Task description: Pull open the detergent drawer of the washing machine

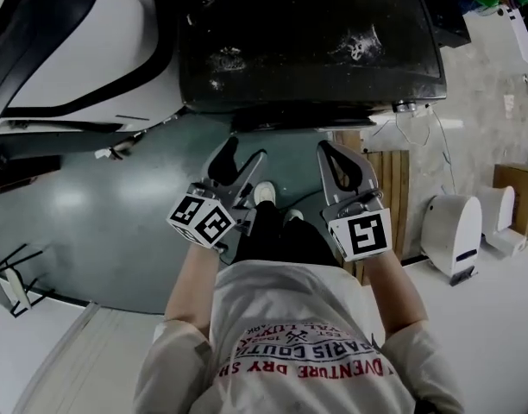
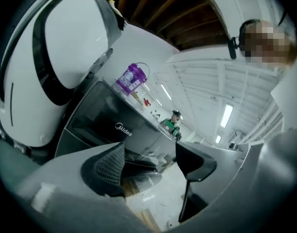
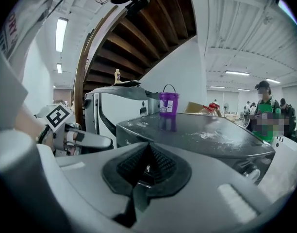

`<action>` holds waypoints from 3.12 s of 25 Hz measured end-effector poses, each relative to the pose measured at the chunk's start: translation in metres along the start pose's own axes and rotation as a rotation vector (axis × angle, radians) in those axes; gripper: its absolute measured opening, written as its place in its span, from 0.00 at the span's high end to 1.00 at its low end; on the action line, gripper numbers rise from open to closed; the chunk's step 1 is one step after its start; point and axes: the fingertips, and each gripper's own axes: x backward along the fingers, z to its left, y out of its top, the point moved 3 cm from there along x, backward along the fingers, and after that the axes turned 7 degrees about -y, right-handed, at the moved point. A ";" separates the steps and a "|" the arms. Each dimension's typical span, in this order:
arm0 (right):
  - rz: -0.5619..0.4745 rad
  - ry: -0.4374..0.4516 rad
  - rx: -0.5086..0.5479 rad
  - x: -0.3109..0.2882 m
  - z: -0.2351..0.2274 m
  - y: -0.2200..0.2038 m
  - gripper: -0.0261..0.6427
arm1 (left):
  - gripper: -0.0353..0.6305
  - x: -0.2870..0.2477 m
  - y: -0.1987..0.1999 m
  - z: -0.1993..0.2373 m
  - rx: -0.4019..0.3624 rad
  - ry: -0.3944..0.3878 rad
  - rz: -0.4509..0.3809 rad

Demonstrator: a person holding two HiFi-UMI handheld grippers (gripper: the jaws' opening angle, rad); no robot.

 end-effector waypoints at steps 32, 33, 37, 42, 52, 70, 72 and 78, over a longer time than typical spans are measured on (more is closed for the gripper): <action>-0.058 0.122 -0.005 -0.068 -0.003 -0.066 0.96 | 0.39 -0.052 0.011 0.081 0.445 -0.251 -0.580; -0.055 0.126 -0.003 -0.069 -0.002 -0.068 0.96 | 0.39 -0.052 0.011 0.081 0.442 -0.249 -0.596; -0.056 0.139 0.012 -0.069 0.002 -0.071 0.96 | 0.40 -0.052 0.011 0.081 0.438 -0.237 -0.642; -0.075 0.155 0.028 -0.061 0.010 -0.070 0.96 | 0.44 -0.049 0.010 0.082 0.503 -0.265 -0.677; -0.093 0.129 0.031 -0.044 0.009 -0.072 0.96 | 0.48 -0.036 0.002 0.075 0.539 -0.303 -0.699; -0.090 0.002 0.040 0.006 0.028 -0.077 0.96 | 0.48 0.011 -0.032 0.044 0.560 -0.337 -0.600; -0.090 -0.010 0.025 0.012 0.032 -0.076 0.96 | 0.48 0.017 -0.037 0.039 0.558 -0.340 -0.592; -0.098 -0.032 0.021 0.032 0.045 -0.081 0.96 | 0.48 0.037 -0.054 0.029 0.556 -0.347 -0.570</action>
